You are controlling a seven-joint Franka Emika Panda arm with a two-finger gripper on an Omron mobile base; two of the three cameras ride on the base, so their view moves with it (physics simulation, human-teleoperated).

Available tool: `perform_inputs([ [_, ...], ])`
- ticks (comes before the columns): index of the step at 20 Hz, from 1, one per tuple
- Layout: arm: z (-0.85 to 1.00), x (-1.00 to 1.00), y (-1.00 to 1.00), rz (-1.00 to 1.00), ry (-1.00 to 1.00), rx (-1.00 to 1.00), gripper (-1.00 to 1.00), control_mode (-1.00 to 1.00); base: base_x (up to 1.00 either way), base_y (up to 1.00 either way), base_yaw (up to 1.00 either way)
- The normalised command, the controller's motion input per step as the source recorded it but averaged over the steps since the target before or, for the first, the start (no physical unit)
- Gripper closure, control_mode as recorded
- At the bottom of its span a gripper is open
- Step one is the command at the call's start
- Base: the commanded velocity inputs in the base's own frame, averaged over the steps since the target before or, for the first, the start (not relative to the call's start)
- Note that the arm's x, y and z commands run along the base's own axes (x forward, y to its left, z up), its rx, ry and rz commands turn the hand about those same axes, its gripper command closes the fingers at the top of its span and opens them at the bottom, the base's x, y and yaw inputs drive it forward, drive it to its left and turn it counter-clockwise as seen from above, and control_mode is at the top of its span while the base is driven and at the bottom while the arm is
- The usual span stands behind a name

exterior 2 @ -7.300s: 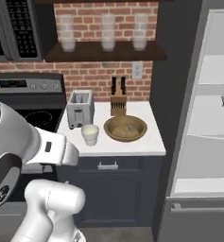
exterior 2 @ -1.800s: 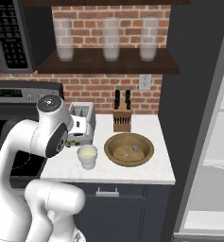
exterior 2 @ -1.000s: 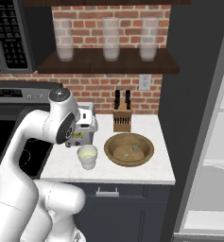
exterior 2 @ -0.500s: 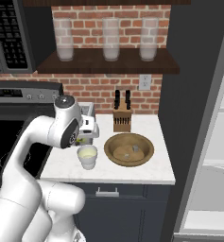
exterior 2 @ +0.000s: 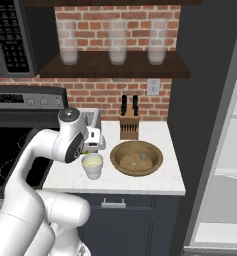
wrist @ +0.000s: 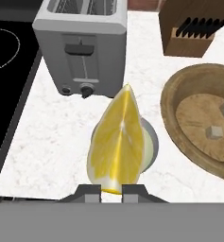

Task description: Grab a lemon wedge from the fridge and one ice cube from the ice bowl, and put them in the glass of lemonade.

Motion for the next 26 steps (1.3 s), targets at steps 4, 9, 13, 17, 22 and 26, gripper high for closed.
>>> perform_inputs([
  [4,0.0,0.26,-0.02,0.0,0.0,0.0,1.0,-1.0,0.0,0.0,0.0],
  [9,-0.17,0.02,-0.05,0.0,0.0,0.0,1.0,-1.0,0.0,0.0,0.0],
  [13,-0.18,0.0,-0.08,0.0,0.0,0.0,1.0,-1.0,0.0,0.0,0.0],
  [17,-0.02,0.04,0.0,0.0,0.0,0.0,1.0,-1.0,0.0,0.0,0.0],
  [22,0.0,0.12,0.0,0.0,0.0,0.0,1.0,-1.0,0.0,0.0,0.0],
  [26,-0.12,0.1,-0.03,0.0,0.0,0.0,1.0,-1.0,0.0,0.0,0.0],
])
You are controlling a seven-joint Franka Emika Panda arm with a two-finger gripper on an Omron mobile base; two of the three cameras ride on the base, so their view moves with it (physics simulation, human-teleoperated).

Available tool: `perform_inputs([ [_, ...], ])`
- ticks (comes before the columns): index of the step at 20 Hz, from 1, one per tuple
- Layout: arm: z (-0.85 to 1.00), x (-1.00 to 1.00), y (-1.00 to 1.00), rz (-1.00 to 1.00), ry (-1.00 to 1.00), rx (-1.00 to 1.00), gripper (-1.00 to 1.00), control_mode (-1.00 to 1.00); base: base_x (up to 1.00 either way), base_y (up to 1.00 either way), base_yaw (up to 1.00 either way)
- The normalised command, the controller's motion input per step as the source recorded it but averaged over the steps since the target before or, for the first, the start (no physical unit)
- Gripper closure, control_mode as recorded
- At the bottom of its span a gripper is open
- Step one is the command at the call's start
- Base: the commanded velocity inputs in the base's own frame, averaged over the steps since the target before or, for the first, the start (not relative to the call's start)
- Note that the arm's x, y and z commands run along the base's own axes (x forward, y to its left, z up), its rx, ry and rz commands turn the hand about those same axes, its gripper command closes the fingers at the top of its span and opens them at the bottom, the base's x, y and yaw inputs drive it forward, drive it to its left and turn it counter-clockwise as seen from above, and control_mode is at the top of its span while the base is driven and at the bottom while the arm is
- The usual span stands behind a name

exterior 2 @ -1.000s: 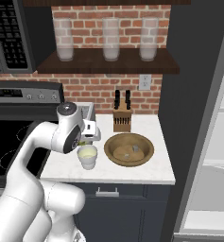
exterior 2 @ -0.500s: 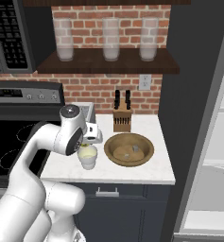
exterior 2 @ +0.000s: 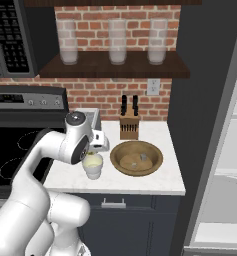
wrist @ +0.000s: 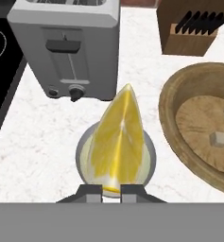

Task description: Grab a lemon wedge from the fridge and one ice cube from the ice bowl, and put them in the glass of lemonade.

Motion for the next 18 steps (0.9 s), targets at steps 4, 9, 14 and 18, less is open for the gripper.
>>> perform_inputs([
  [4,-0.11,0.0,-0.03,0.0,0.0,0.0,1.0,-1.0,0.0,0.0,0.0],
  [9,0.0,0.0,0.0,0.0,0.0,0.0,1.0,-1.0,0.0,0.0,0.0],
  [14,0.0,0.0,0.0,0.0,0.0,0.0,-1.0,-1.0,0.0,0.0,0.0],
  [18,0.0,0.0,0.0,0.0,0.0,0.0,-1.0,-1.0,0.0,0.0,0.0],
])
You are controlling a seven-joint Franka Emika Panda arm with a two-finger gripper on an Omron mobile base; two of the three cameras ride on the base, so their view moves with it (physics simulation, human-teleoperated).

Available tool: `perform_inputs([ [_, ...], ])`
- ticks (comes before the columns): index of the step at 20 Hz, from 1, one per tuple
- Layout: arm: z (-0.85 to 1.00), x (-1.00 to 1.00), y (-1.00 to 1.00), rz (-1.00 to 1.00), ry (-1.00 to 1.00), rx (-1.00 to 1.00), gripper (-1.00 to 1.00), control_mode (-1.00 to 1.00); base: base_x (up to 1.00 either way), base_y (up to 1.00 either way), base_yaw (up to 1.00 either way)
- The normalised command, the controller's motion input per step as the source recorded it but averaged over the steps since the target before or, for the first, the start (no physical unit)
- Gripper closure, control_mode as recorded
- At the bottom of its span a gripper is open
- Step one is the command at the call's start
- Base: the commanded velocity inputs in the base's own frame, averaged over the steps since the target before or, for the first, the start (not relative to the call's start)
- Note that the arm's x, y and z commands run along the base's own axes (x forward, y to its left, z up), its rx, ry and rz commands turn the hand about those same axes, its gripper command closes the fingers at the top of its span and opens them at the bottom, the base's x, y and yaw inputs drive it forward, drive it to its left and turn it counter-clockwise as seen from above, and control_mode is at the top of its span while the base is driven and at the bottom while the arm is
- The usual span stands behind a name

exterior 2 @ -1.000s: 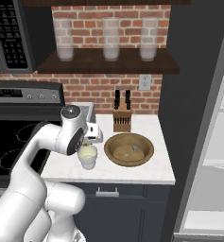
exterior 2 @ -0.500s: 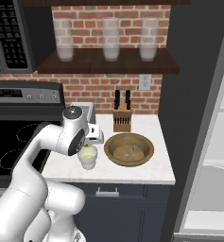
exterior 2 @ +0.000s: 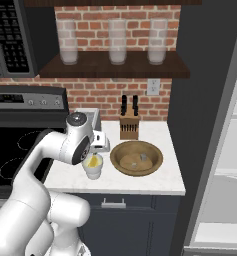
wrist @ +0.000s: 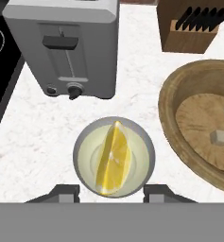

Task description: Grab a lemon wedge from the fridge and one ice cube from the ice bowl, and put them in the glass of lemonade.

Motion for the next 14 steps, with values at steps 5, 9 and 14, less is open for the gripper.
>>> perform_inputs([
  [5,0.0,0.0,0.0,0.0,0.0,0.0,-1.0,-1.0,0.0,0.0,0.0],
  [9,0.06,0.0,0.0,0.0,0.0,0.0,-1.0,-1.0,0.0,0.0,0.0],
  [14,0.67,-0.02,-0.12,0.0,0.0,0.02,-1.0,-1.0,0.0,0.0,0.0],
])
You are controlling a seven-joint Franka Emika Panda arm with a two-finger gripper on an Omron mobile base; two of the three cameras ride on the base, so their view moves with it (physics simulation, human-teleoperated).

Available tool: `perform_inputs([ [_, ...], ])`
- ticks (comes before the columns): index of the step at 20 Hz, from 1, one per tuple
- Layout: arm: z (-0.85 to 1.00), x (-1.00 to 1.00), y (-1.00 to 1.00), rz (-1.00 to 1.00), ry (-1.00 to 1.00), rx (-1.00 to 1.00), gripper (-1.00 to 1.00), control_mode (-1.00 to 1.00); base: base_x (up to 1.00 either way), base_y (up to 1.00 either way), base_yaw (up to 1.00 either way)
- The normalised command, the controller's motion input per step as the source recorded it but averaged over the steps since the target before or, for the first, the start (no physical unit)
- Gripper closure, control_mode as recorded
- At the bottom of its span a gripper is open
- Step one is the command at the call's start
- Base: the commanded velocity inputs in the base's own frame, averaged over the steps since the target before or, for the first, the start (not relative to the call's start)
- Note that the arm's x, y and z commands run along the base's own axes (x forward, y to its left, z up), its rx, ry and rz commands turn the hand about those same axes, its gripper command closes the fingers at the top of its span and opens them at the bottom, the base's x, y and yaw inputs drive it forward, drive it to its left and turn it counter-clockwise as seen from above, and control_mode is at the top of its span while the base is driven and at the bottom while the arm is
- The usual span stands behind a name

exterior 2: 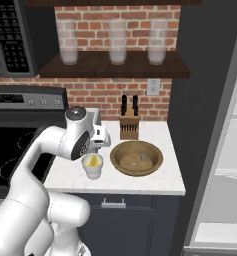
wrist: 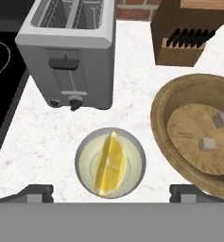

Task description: Grab a lemon wedge from the fridge and one ice cube from the ice bowl, and put them in the glass of lemonade.

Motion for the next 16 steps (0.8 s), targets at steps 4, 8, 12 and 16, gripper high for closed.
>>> perform_inputs([
  [4,0.23,-0.09,-0.2,0.0,0.0,0.08,-1.0,-1.0,0.0,0.0,0.0],
  [8,0.04,0.0,-0.37,0.0,0.0,0.08,-1.0,-1.0,0.0,0.0,0.0],
  [12,0.0,0.0,-0.5,0.0,0.0,0.05,-1.0,-1.0,0.0,0.0,0.0],
  [16,0.0,0.0,-0.42,0.0,0.0,0.01,-1.0,-1.0,0.0,0.0,0.0],
])
